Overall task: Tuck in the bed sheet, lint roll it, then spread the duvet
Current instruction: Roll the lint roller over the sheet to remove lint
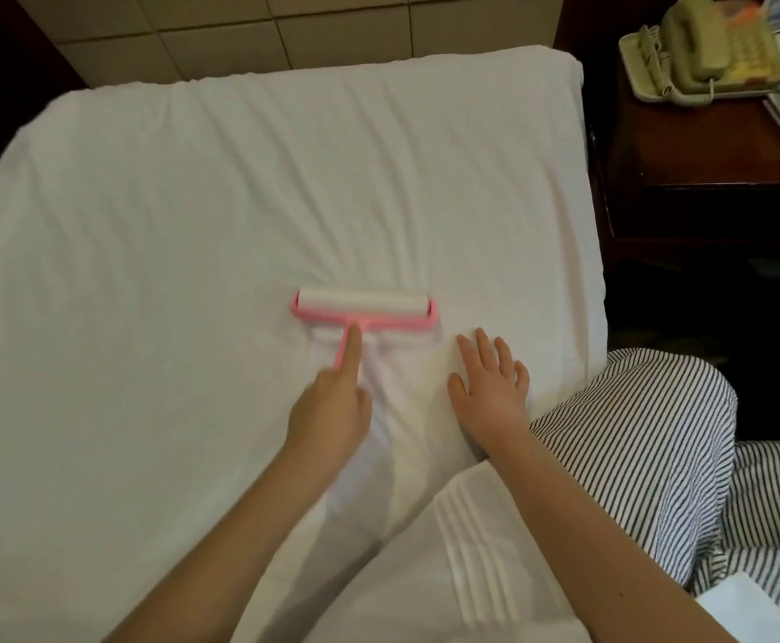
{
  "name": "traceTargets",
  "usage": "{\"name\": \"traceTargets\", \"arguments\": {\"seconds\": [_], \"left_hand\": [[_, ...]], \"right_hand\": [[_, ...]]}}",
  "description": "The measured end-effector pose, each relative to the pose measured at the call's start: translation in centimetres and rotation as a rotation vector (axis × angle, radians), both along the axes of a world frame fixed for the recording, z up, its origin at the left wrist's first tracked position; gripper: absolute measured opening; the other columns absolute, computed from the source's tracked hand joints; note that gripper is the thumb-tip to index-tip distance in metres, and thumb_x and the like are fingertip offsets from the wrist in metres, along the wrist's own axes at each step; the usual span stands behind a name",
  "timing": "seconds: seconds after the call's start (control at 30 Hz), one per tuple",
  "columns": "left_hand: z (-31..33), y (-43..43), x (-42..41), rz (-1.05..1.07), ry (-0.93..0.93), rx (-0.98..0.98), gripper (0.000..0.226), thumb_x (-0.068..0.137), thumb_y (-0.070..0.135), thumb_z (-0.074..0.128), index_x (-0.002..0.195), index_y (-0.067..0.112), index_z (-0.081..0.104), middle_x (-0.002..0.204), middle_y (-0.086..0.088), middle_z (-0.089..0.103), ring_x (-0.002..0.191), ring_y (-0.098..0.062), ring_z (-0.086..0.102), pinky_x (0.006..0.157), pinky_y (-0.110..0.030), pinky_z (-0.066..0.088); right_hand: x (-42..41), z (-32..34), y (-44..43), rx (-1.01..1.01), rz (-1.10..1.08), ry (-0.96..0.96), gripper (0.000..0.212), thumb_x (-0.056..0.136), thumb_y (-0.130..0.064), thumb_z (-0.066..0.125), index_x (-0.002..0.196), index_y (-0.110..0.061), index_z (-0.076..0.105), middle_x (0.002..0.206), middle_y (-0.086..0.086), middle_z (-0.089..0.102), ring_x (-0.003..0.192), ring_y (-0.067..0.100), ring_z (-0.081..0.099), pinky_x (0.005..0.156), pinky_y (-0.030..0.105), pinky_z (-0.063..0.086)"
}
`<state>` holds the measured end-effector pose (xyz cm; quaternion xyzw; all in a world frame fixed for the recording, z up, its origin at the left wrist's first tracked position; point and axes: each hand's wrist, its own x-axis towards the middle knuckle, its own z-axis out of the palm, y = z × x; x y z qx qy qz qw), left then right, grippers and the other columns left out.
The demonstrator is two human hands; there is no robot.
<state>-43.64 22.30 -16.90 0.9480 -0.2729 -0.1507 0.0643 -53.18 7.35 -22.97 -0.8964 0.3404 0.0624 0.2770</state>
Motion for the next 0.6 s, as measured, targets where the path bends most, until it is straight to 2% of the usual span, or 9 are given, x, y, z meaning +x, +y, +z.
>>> {"name": "traceTargets", "arguments": {"seconds": [0.07,0.13,0.2,0.27,0.33,0.47,0.6], "left_hand": [[0.4,3.9,-3.3,-0.028,-0.006,0.087,0.074,0.095,0.024,0.038,0.147,0.032,-0.015,0.073,-0.001,0.046,0.06,-0.016,0.049,0.047,-0.024,0.027],[0.9,4.7,-3.9,-0.037,0.001,0.109,0.074,0.095,0.025,0.037,0.147,0.032,-0.016,0.066,0.003,0.037,0.053,-0.011,0.038,0.043,-0.02,0.022],[1.1,2.9,-2.3,-0.03,0.018,0.078,0.074,0.095,0.024,0.039,0.148,0.031,-0.012,0.068,0.001,0.041,0.058,-0.017,0.044,0.047,-0.025,0.027],[0.4,-0.5,0.5,-0.029,-0.015,0.019,0.073,0.095,0.021,0.041,0.15,0.028,-0.006,0.082,-0.01,0.052,0.075,-0.031,0.056,0.057,-0.029,0.033],[-0.5,-4.4,4.0,-0.016,-0.03,-0.049,0.072,0.094,0.017,0.042,0.151,0.027,-0.002,0.099,-0.02,0.058,0.089,-0.036,0.059,0.064,-0.031,0.035],[0.3,-9.4,7.7,-0.011,0.03,-0.016,0.072,0.096,0.01,0.036,0.15,0.03,-0.008,0.114,-0.02,0.053,0.093,-0.033,0.056,0.068,-0.033,0.036],[3.2,-4.9,5.4,-0.021,-0.056,-0.035,0.064,0.098,0.015,0.035,0.151,0.028,0.002,0.113,-0.02,0.054,0.098,-0.038,0.057,0.075,-0.036,0.04]], "right_hand": [[0.1,0.0,0.1,-0.001,0.004,0.004,0.056,0.099,-0.03,0.03,0.151,-0.025,0.008,0.159,-0.004,-0.007,0.145,0.019,-0.009,0.115,0.04,-0.005],[0.1,0.0,0.1,-0.004,0.006,0.007,0.056,0.099,-0.03,0.03,0.151,-0.024,0.008,0.159,-0.004,-0.007,0.145,0.019,-0.009,0.115,0.039,-0.005],[0.1,0.1,0.1,-0.001,0.006,0.012,0.056,0.099,-0.03,0.03,0.151,-0.025,0.008,0.159,-0.004,-0.007,0.145,0.018,-0.009,0.115,0.039,-0.004],[0.0,0.1,0.1,0.0,0.009,0.019,0.056,0.1,-0.03,0.03,0.151,-0.025,0.008,0.159,-0.004,-0.006,0.145,0.018,-0.009,0.115,0.039,-0.004],[-0.1,0.2,0.1,0.002,0.008,0.018,0.056,0.1,-0.029,0.031,0.151,-0.025,0.008,0.159,-0.004,-0.006,0.145,0.018,-0.008,0.115,0.04,-0.004],[0.0,0.0,0.3,0.001,0.005,0.009,0.056,0.1,-0.029,0.031,0.151,-0.024,0.008,0.159,-0.002,-0.005,0.145,0.02,-0.008,0.115,0.04,-0.005],[0.4,0.2,0.5,-0.051,0.039,-0.011,0.056,0.1,-0.029,0.029,0.151,-0.022,0.008,0.159,-0.002,-0.005,0.145,0.02,-0.008,0.116,0.039,-0.005]]}}
